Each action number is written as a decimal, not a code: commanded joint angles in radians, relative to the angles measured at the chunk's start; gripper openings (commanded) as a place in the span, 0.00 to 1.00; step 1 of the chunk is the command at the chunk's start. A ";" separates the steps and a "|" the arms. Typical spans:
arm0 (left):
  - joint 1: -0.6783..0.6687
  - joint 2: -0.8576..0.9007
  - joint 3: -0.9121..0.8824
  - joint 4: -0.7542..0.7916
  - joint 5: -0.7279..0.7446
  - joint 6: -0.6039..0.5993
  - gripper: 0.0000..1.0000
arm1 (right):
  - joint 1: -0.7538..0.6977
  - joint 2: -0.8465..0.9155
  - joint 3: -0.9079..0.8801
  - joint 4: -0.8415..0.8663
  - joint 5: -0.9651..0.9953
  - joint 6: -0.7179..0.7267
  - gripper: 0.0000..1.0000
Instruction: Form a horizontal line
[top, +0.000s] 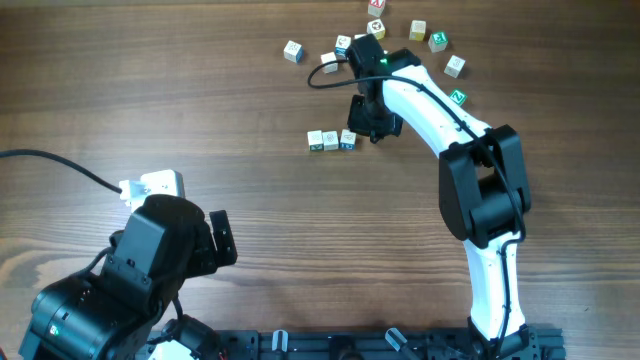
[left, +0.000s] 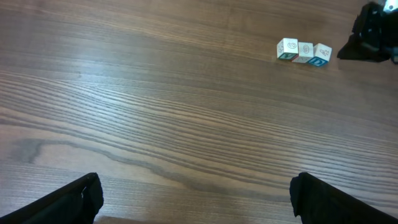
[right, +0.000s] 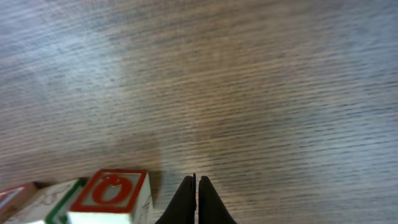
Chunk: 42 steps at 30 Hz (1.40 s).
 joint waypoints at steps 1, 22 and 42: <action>0.006 -0.002 -0.004 0.002 0.005 -0.017 1.00 | -0.003 0.015 -0.052 0.030 -0.021 -0.033 0.05; 0.006 -0.002 -0.004 0.002 0.005 -0.017 1.00 | 0.000 0.015 -0.102 0.135 -0.190 -0.257 0.05; 0.006 -0.002 -0.004 0.002 0.005 -0.017 1.00 | 0.000 0.015 -0.102 0.126 -0.237 -0.099 0.05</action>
